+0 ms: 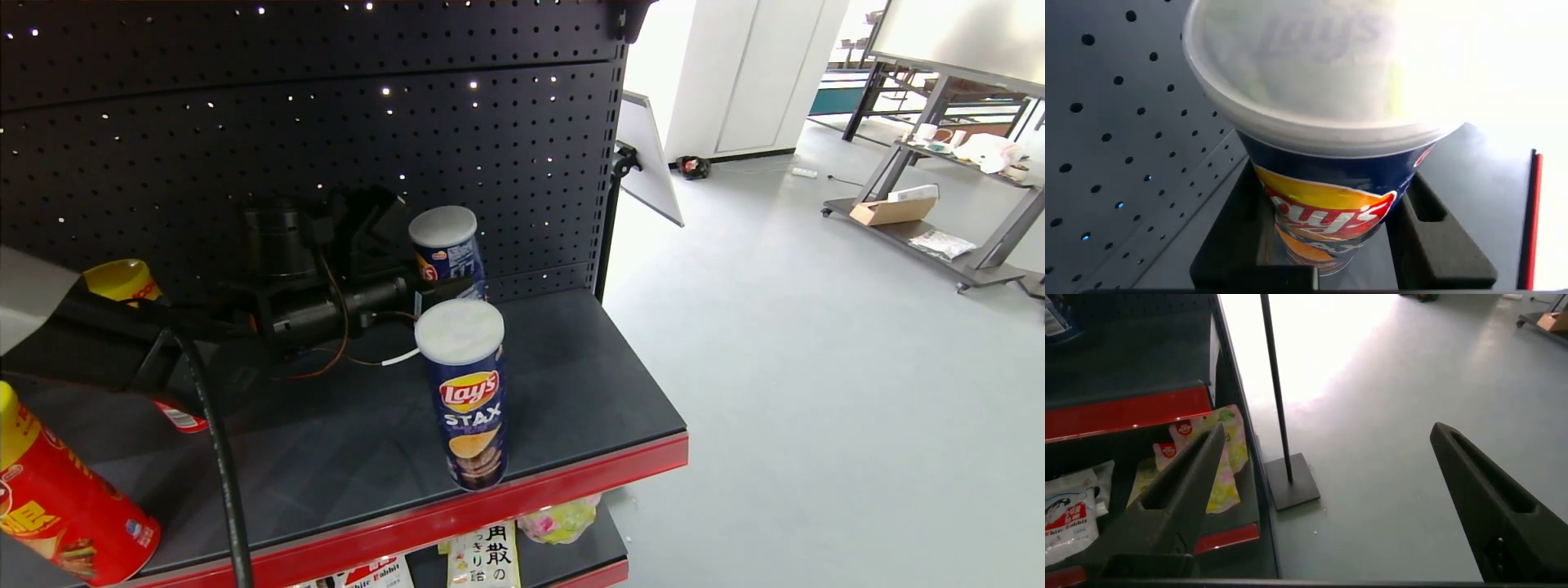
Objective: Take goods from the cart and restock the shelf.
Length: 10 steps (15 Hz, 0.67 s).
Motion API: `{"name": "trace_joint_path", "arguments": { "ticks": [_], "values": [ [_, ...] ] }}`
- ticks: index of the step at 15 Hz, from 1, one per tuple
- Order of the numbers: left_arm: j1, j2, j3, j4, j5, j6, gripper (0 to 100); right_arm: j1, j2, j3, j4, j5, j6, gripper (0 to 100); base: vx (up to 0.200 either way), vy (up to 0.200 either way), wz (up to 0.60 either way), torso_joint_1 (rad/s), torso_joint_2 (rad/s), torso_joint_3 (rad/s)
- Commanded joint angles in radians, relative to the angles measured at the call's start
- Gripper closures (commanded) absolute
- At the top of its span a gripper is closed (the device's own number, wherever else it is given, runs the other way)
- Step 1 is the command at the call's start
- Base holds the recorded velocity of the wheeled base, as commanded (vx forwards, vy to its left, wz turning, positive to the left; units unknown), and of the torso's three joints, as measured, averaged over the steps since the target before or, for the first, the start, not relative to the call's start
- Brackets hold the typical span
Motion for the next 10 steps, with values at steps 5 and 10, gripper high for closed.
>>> {"name": "trace_joint_path", "arguments": {
  "ticks": [5, 10],
  "values": [
    [-0.001, 0.031, -0.004, -0.043, 0.0, 0.0, 100, 0.0, 0.001, 0.0, 0.0, 0.001, 0.0, 0, 0.0, 0.0, 0.0, 0.0, 0.0, 0.0],
    [0.002, 0.03, -0.007, -0.035, -0.002, 0.003, 100, 0.0, 0.001, 0.0, 0.0, 0.001, 0.0, 0, 0.0, 0.0, 0.0, 0.0, 0.0, 0.0]
  ]
}}
